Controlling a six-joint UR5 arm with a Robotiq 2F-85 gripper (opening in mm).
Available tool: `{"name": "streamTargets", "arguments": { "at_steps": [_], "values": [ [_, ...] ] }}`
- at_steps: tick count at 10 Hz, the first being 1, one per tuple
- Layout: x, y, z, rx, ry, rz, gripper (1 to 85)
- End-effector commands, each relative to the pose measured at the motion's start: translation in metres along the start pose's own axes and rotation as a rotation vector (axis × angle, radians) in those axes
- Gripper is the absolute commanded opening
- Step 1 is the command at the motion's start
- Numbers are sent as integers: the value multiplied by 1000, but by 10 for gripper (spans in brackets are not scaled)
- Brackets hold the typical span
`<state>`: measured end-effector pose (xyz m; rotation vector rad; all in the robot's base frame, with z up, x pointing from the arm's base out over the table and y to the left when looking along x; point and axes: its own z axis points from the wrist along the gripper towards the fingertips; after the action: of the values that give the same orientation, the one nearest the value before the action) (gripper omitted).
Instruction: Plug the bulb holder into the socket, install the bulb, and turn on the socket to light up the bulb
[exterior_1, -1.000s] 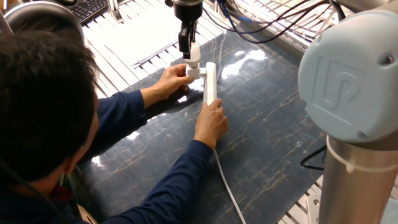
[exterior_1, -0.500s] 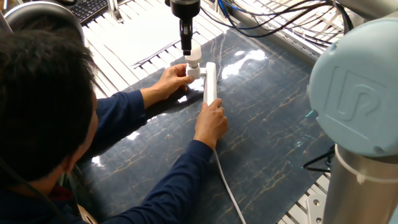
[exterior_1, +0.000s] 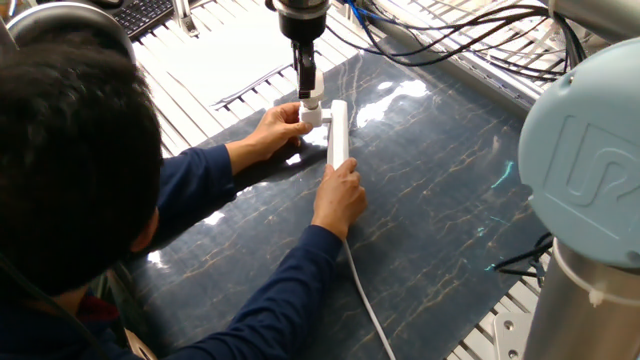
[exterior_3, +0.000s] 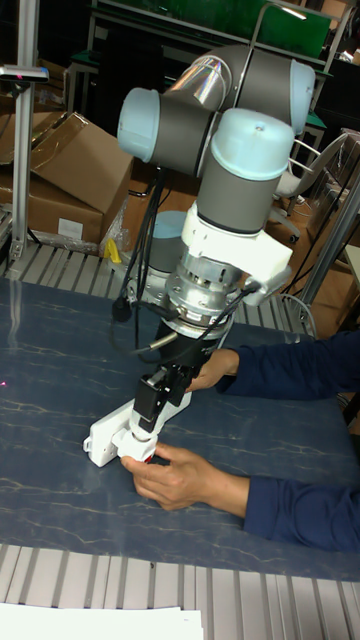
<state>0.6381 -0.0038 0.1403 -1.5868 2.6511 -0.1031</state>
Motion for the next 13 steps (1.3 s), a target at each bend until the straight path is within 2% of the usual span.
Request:
{"name": "streamTargets", "arguments": {
  "at_steps": [1, 2, 4, 8, 10, 13],
  "values": [
    [-1, -11, 0, 38, -8, -237, 637],
    [-2, -16, -1, 52, -10, -294, 633],
    [-5, -13, -1, 36, -34, -357, 620],
    [-6, 10, 0, -1, -63, -345, 610],
    [-1, 14, 5, -14, -73, -379, 610],
    [11, 15, 0, -38, -67, -430, 603]
  ]
}}
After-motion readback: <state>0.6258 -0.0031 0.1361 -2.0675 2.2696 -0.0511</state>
